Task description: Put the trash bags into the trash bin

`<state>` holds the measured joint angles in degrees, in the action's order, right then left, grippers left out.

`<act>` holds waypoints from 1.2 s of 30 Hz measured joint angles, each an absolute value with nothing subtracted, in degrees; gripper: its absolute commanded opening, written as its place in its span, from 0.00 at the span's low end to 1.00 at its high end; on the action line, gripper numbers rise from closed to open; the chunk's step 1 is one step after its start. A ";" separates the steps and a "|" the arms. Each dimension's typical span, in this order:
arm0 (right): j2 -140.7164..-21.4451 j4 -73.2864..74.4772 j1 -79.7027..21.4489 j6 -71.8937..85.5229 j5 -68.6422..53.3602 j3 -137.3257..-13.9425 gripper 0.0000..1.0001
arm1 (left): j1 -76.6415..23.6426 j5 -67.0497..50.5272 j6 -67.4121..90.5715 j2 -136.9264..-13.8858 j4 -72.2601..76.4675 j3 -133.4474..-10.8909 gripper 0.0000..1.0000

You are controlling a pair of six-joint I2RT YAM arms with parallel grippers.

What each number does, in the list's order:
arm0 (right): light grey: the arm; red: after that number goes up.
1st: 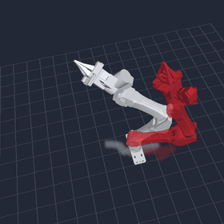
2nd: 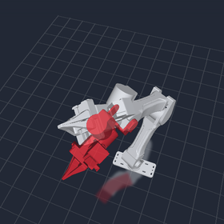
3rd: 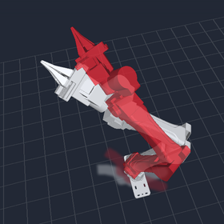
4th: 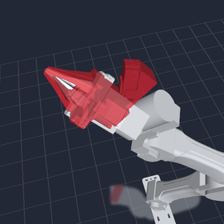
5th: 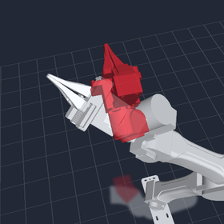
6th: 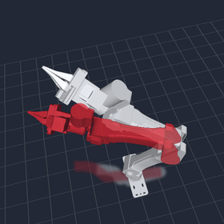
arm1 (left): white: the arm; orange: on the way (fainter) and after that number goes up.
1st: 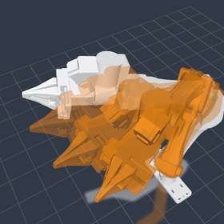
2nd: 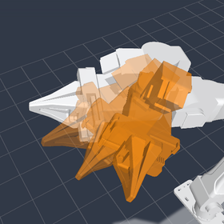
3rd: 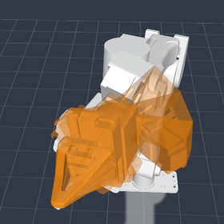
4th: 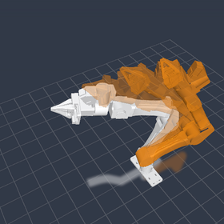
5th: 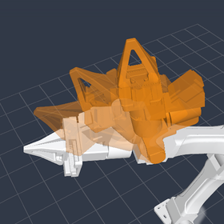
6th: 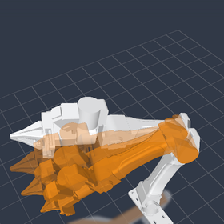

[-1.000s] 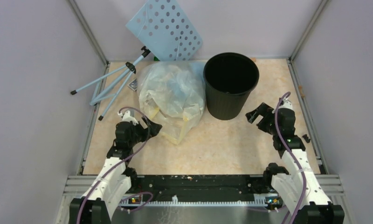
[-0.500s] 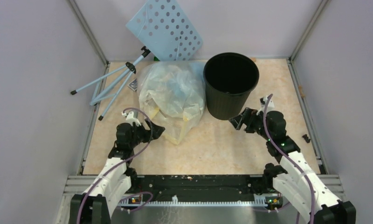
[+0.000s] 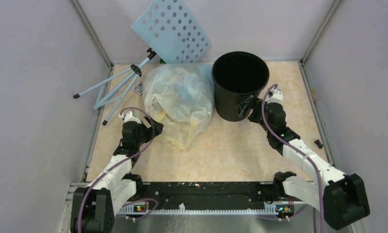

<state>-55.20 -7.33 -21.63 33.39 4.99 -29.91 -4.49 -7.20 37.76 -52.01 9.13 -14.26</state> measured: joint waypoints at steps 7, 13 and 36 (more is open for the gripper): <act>-68.66 -11.07 -15.64 35.75 6.04 -39.64 0.94 | -4.49 1.32 40.60 -58.74 11.16 -16.51 0.99; -74.13 -10.66 -12.08 35.29 4.75 -45.04 0.95 | -4.49 1.61 37.30 -69.93 13.19 -21.58 0.97; -48.80 5.82 -40.91 28.91 5.48 -35.05 0.83 | -22.57 -13.54 34.63 -58.43 18.00 -16.99 0.01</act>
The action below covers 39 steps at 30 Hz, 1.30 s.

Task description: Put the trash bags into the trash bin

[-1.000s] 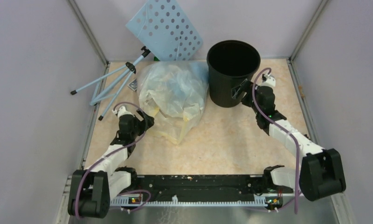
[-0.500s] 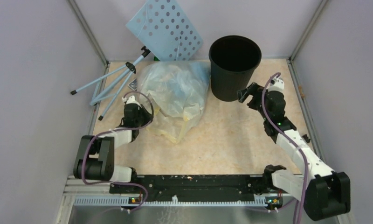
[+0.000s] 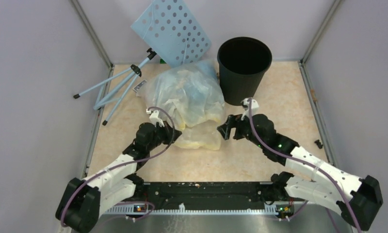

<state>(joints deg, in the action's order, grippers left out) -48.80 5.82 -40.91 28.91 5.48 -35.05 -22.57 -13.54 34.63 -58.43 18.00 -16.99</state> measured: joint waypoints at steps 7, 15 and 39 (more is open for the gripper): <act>-57.23 10.11 -55.24 25.93 15.59 -40.36 0.82 | -27.59 -8.23 35.44 -44.53 8.29 -14.57 0.61; -60.51 15.09 -55.44 26.68 31.51 -41.30 0.73 | -27.62 -1.61 38.50 -34.61 -4.45 -14.83 0.81; -54.70 10.22 -44.71 24.97 24.23 -40.88 0.83 | -41.43 4.62 38.79 -59.94 -7.53 -37.71 0.86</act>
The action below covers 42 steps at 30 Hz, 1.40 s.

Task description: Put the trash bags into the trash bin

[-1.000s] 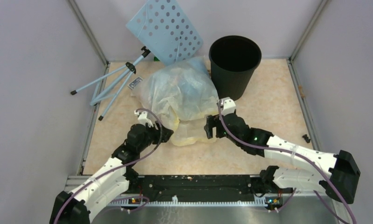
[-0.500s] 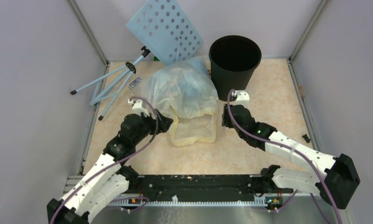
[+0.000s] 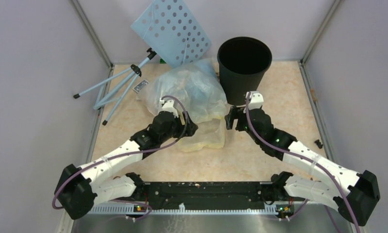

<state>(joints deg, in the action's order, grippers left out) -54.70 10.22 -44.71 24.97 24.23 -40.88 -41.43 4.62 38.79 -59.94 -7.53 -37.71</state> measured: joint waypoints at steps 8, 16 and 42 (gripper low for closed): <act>-59.61 8.10 -44.71 20.18 16.14 -41.45 0.72 | -41.39 13.52 44.23 -65.23 -0.78 -37.47 0.86; -68.25 7.22 -44.71 19.55 16.12 -42.13 0.00 | -37.69 15.90 45.52 -68.16 4.75 -37.45 0.47; -60.69 -1.23 -48.38 -2.70 2.52 -46.30 0.83 | -33.93 0.97 38.50 -66.22 -4.43 -55.64 0.00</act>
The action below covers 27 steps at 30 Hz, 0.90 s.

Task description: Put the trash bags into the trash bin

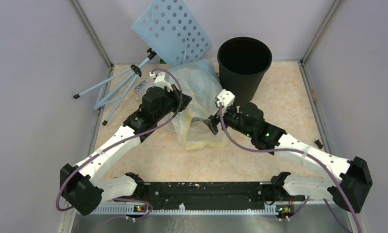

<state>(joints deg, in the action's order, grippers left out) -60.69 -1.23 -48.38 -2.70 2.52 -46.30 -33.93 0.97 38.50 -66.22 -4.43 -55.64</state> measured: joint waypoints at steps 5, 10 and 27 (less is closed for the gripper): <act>-68.93 -3.14 -51.77 -8.40 -3.64 -51.75 0.61 | -33.12 -2.22 39.16 -65.39 -5.02 -55.83 0.00; -74.52 -2.17 -51.96 -10.24 -1.28 -55.79 0.09 | -32.99 -4.56 39.33 -64.77 -5.43 -56.38 0.00; -74.04 4.64 -42.61 2.76 -4.80 -66.02 0.00 | -32.69 -6.90 23.92 -56.38 -15.05 -58.06 0.99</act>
<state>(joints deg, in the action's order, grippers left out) -74.04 4.64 -42.61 2.76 -4.80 -66.02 -32.69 -6.90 23.92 -56.38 -15.05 -58.06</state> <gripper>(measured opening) 0.004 0.987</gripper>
